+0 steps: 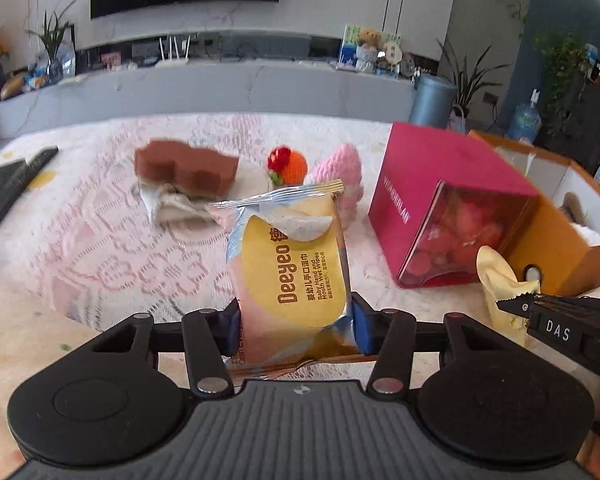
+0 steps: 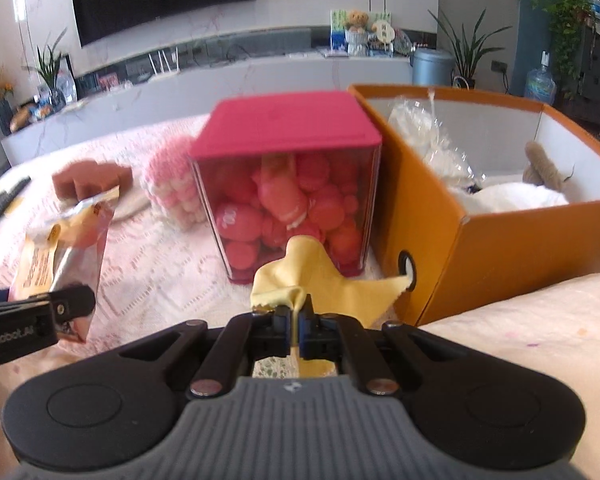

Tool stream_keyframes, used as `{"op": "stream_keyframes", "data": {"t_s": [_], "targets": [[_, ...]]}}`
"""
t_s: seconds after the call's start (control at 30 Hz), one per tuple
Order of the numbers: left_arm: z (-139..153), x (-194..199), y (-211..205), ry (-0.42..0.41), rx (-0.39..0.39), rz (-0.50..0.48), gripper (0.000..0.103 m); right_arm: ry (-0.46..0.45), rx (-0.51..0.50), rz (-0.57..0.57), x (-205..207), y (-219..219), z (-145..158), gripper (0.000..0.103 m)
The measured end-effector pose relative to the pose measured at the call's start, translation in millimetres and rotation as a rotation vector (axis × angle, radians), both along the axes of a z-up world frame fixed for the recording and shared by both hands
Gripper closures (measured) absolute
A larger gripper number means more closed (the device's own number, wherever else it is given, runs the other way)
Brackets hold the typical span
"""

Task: Organize soft objects
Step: 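Lift the snack bag and yellow cloth with both tools over the orange box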

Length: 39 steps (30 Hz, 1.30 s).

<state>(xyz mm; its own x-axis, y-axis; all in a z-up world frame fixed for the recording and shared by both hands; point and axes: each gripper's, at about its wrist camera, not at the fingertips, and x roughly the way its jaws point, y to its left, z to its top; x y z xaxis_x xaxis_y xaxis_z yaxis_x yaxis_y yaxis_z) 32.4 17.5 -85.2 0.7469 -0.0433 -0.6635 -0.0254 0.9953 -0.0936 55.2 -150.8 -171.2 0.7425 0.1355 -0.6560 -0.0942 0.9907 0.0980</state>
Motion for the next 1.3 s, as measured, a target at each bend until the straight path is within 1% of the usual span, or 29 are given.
{"op": "stream_keyframes", "data": {"t_s": [0.13,0.33,0.43,0.57,0.67,0.83,0.93,1.03,1.1,1.17,1.23,1.3], "targets": [[21.9,-9.7,1.1,-0.016,-0.030,-0.008,0.044,-0.035,0.036,0.012,-12.7,-6.9,19.6,0.103],[53.7,-21.7,-1.8,-0.015,-0.098,-0.037,0.044,-0.102,0.035,0.066,-30.6,-11.1,56.7,0.103],[69.0,-25.1,-11.1,-0.012,-0.113,-0.076,0.045,-0.115,0.044,0.086,-33.7,-18.9,76.2,0.103],[89.3,-23.3,-31.0,-0.016,-0.141,-0.152,0.044,-0.133,0.055,0.107,-34.7,-36.7,102.9,0.103],[102.9,-17.4,-48.3,-0.029,-0.138,-0.207,0.044,-0.144,0.050,0.113,-32.7,-54.1,123.9,0.103],[121.5,0.6,-71.2,-0.045,-0.180,-0.285,0.044,-0.142,0.059,0.103,-21.2,-88.9,151.4,0.102],[130.0,17.6,-86.1,-0.059,-0.192,-0.324,0.045,-0.137,0.072,0.084,-12.5,-111.9,164.3,0.102],[137.2,36.9,-101.6,-0.053,-0.216,-0.366,0.044,-0.124,0.096,0.061,-1.9,-136.8,176.3,0.102],[139.6,50.2,-114.3,-0.053,-0.216,-0.406,0.044,-0.107,0.116,0.048,6.7,-153.0,181.9,0.102],[139.3,64.8,-128.3,-0.036,-0.227,-0.448,0.044,-0.090,0.124,0.039,16.0,-167.3,183.9,0.102],[135.5,82.1,-144.1,-0.005,-0.241,-0.483,0.044,-0.080,0.109,0.021,24.4,-177.2,184.7,0.102],[128.7,98.4,-159.9,0.028,-0.237,-0.503,0.044,-0.065,0.099,0.014,33.9,-186.5,181.4,0.102]]}}
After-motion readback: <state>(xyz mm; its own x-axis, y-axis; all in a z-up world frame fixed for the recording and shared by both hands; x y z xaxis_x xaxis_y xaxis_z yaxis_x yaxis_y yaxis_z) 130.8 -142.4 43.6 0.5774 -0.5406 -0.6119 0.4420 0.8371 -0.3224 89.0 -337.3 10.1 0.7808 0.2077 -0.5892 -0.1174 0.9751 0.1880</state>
